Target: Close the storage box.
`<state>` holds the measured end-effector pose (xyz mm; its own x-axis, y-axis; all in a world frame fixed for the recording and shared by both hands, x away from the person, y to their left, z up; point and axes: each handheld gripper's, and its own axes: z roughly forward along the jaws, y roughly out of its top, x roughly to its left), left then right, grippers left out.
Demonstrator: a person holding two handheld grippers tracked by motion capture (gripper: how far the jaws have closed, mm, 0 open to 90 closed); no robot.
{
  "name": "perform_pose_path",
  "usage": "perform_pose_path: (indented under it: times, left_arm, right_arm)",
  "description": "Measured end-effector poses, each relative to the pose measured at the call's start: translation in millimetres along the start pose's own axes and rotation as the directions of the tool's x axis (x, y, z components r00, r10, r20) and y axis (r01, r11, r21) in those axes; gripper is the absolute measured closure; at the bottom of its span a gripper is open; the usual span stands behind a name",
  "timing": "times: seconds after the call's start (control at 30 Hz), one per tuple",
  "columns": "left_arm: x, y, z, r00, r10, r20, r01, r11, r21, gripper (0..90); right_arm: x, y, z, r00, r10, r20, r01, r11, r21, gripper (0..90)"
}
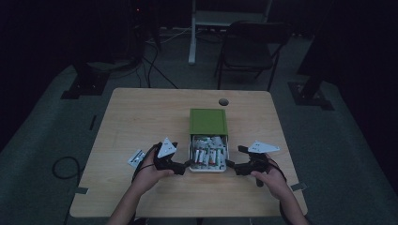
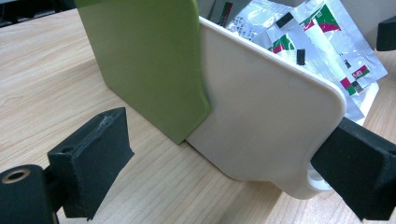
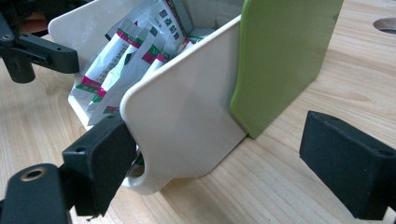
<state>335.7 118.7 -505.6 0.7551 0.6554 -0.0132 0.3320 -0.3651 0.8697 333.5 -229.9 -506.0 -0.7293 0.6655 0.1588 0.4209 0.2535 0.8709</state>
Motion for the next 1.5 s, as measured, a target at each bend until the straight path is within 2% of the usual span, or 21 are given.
perform_pose_path:
  times: [0.1,0.77,1.5]
  left_arm:
    - [1.0,-0.7,1.0,0.9999,-0.011,-0.001,0.011,0.9999,-0.003,7.6]
    - [10.0,3.8,10.2,0.9996,-0.02,-0.02,0.02,0.9998,0.0,7.6]
    - [18.6,8.8,20.3,0.9993,-0.024,-0.028,0.024,0.9997,0.007,6.2]
  right_arm:
    - [-0.6,0.0,0.7,1.0,0.003,0.003,-0.003,1.0,-0.003,10.6]
    - [-6.8,6.9,8.4,0.9994,-0.007,0.033,0.006,1.0,0.005,10.2]
    - [-16.3,12.1,18.8,0.998,0.02,0.059,-0.02,1.0,0.003,10.2]
